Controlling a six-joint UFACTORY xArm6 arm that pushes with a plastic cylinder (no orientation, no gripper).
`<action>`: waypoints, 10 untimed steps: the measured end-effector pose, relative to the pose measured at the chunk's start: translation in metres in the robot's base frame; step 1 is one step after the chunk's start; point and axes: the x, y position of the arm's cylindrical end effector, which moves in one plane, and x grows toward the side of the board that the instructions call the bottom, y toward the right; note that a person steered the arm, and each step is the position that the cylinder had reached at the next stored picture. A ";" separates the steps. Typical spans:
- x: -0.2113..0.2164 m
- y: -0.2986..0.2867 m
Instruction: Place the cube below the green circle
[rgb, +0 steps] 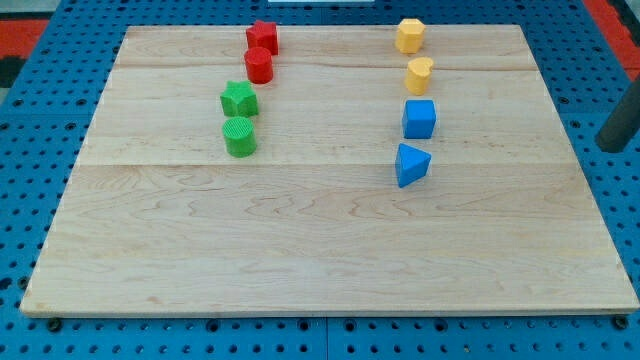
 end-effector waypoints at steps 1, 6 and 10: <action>0.000 0.000; -0.005 0.000; -0.060 -0.096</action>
